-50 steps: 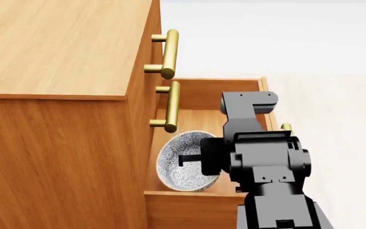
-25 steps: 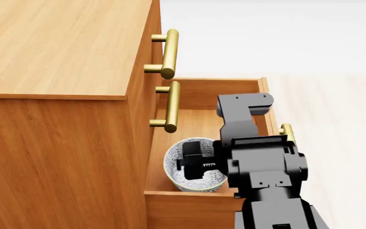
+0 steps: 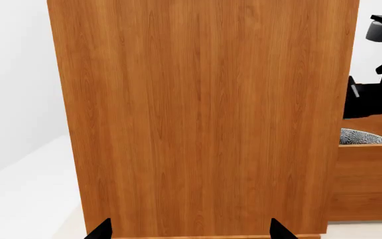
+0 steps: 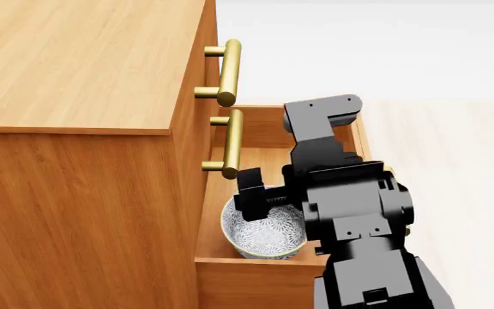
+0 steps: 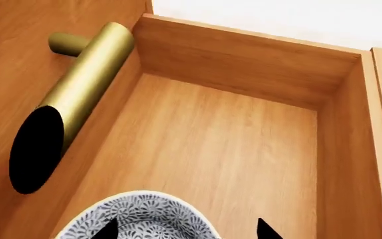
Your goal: Put the bowl in the bottom drawer of the cabinet and close it.
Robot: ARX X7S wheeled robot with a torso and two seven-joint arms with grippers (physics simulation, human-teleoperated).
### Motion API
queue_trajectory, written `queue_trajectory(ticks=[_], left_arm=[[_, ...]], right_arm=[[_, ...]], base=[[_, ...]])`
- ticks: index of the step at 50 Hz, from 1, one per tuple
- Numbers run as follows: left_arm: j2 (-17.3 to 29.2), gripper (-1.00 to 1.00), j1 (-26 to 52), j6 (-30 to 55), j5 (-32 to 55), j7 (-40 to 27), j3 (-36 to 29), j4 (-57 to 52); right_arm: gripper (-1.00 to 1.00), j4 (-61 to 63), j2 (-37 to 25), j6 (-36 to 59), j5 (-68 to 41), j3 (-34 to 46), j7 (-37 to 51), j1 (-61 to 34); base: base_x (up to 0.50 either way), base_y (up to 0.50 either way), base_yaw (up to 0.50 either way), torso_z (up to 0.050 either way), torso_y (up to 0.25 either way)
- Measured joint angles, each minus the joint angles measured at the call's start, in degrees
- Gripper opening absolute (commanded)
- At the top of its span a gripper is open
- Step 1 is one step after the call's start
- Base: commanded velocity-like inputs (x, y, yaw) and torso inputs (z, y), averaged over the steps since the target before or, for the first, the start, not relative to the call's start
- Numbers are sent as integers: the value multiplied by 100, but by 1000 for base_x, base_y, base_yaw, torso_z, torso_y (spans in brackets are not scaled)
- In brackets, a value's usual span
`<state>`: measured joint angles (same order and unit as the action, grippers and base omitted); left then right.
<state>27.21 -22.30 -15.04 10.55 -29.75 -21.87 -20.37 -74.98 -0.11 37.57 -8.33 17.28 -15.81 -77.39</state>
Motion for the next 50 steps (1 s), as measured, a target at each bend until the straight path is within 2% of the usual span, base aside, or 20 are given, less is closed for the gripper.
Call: queue_trajectory(ticks=[38,50], left_arm=[[28,100,17,-3,18,-43,-34,1],[39,100,17,-13,15,-56,-45,8]], right_arm=[[100,56,-265,-111,291,34,-60,-451],[100,844,-543,235,260,-50,12,-168]], base=[[0,0,0,0,0],[0,0,0,0,0]])
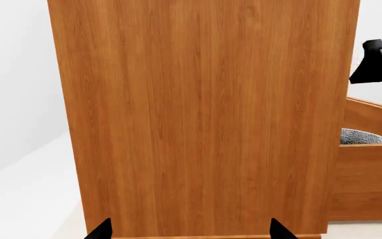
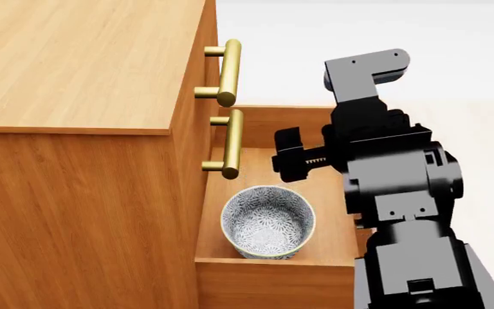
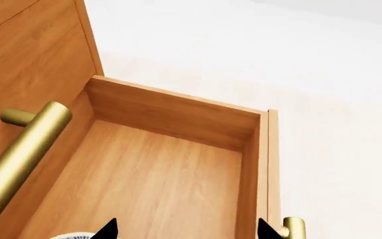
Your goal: Put the bowl in the bottom drawer of the cabinet and close it.
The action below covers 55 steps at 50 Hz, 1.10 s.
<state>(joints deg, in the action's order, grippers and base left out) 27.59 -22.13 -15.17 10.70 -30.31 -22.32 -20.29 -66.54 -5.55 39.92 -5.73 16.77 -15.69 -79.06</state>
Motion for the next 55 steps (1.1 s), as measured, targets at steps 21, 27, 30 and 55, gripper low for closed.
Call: queue_trajectory(ticks=[21,27,30,55], left_arm=[[24,100,0,19,5,-27,-17,-29],[35,100,-6,34,3,-40,-21,-52],[36,100,-4,28,3,-42,-24,-46],[54,100,18,42,12,-67,-46,-46]], right_arm=[[100,2236,-652,1083,-218,-364,291,831],[100,2801,-832,1334,-300,-551,402,1059],[100,3049,-911,1438,-340,-648,456,1176],[100,4414,-1398,1846,-668,-1625,883,2152]], base=[[0,0,0,0,0],[0,0,0,0,0],[0,0,0,0,0],[0,0,0,0,0]])
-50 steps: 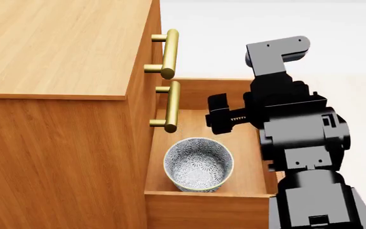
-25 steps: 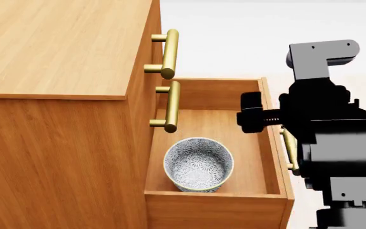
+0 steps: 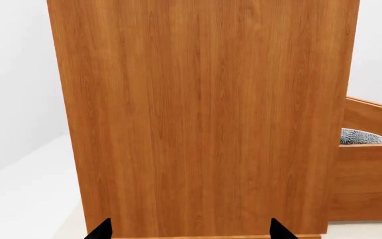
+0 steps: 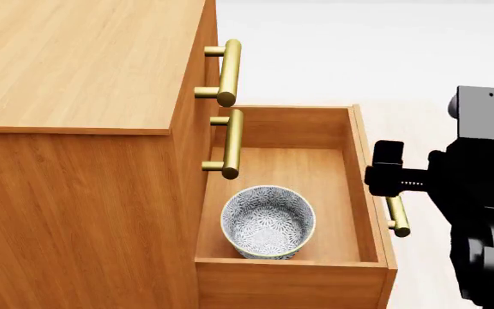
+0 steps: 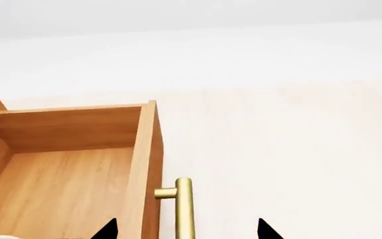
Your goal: Put the bowl in the bottom drawer of the cabinet and close it.
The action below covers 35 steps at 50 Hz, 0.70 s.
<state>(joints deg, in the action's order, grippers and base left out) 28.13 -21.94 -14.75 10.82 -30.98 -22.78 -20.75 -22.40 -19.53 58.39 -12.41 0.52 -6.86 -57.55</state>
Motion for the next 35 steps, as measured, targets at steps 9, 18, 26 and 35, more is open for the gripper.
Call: queue_trajectory(ticks=[9,18,26,35], left_arm=[[9,100,-4,2,-3,-13,-8,-10],[14,100,-5,-17,-9,-21,-17,7],[19,100,-4,-15,-11,-30,-26,4],[29,100,-4,0,-16,-45,-35,-14]], right_arm=[[100,240,-122,-13,-56,-301,137,350],[100,447,-221,-65,-79,-535,257,694],[100,578,-289,-129,-88,-711,348,972],[100,720,-358,-197,-115,-924,427,1315]], base=[[0,0,0,0,0],[0,0,0,0,0],[0,0,0,0,0],[0,0,0,0,0]])
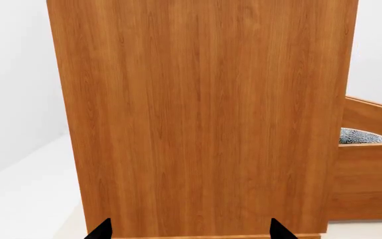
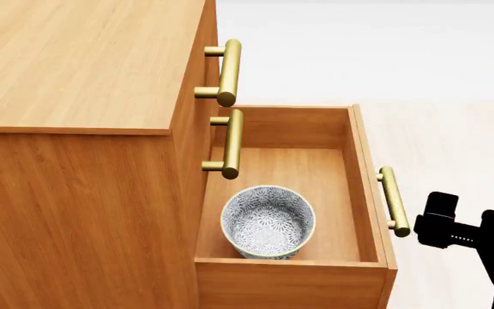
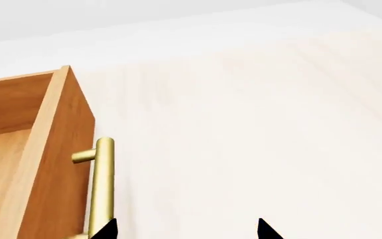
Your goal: Put the bowl in the bottom drawer of the cabinet and close it.
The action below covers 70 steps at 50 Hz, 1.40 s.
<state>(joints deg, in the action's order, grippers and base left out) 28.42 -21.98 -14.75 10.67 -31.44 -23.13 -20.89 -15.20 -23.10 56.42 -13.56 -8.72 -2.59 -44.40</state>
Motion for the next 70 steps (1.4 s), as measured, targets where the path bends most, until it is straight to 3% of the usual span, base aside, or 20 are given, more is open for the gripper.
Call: queue_trajectory(ticks=[27,70], left_arm=[[16,100,15,-3,9,-26,-23,9],[47,100,20,4,-87,-92,-53,-16]], right_arm=[[100,-342,-24,-476,44,-214,66,641],[100,-1340,126,-1179,237,93,18,637]], base=[[0,0,0,0,0],[0,0,0,0,0]])
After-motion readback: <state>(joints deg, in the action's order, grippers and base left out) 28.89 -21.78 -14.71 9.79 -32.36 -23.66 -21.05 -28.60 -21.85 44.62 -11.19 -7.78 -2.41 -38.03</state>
